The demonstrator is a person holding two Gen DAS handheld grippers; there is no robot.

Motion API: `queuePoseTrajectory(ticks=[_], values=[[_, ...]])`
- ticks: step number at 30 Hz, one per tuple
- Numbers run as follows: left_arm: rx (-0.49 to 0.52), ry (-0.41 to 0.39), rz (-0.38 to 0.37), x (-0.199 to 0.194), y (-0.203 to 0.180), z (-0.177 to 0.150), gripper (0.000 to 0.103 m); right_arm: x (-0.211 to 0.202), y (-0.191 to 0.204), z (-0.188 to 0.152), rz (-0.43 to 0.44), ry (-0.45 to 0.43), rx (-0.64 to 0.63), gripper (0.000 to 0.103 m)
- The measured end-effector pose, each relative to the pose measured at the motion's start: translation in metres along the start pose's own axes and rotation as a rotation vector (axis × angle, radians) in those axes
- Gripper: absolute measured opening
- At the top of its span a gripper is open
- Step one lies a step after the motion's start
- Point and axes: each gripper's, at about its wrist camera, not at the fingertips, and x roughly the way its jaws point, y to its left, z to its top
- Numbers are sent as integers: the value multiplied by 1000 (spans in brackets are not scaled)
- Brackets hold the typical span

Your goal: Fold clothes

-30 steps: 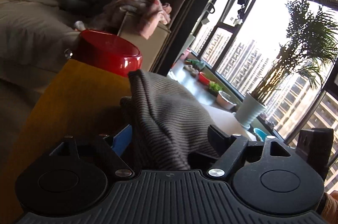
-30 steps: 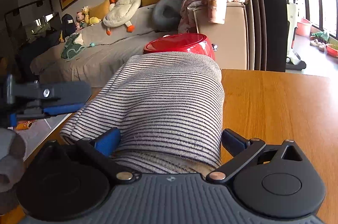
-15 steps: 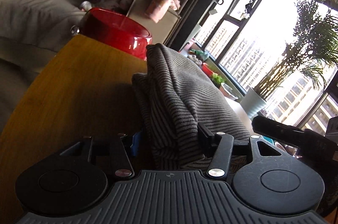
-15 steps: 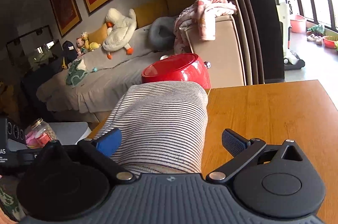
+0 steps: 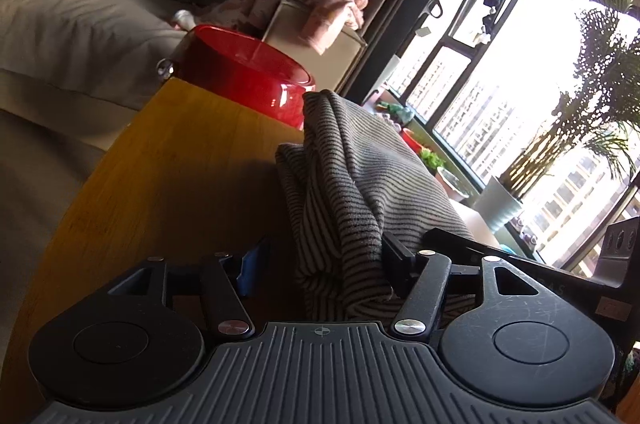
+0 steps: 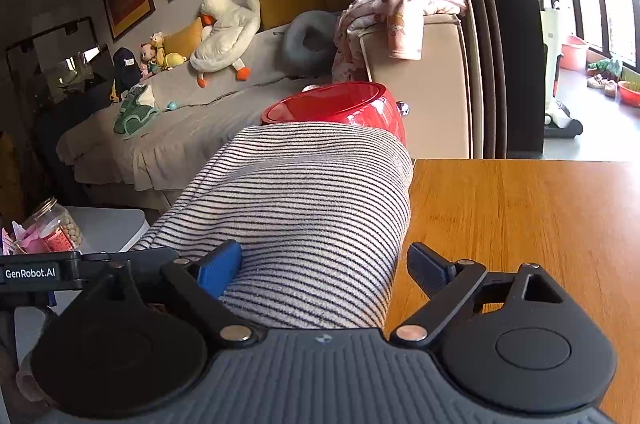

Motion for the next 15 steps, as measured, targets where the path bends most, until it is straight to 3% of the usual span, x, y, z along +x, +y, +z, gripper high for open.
queuePoseTrajectory(ticks=[6, 8, 10, 15], values=[[-2, -4, -3, -1, 1, -1, 67, -27, -10, -13, 75, 58, 173, 91], [-2, -4, -2, -2, 0, -1, 67, -29, -4, -22, 110, 98, 127, 90], [3, -6, 1, -2, -1, -1, 67, -28, 6, -26, 72, 105, 29, 82], [-6, -18, 11, 0, 2, 1, 68, -11, 7, -19, 57, 89, 12, 82]])
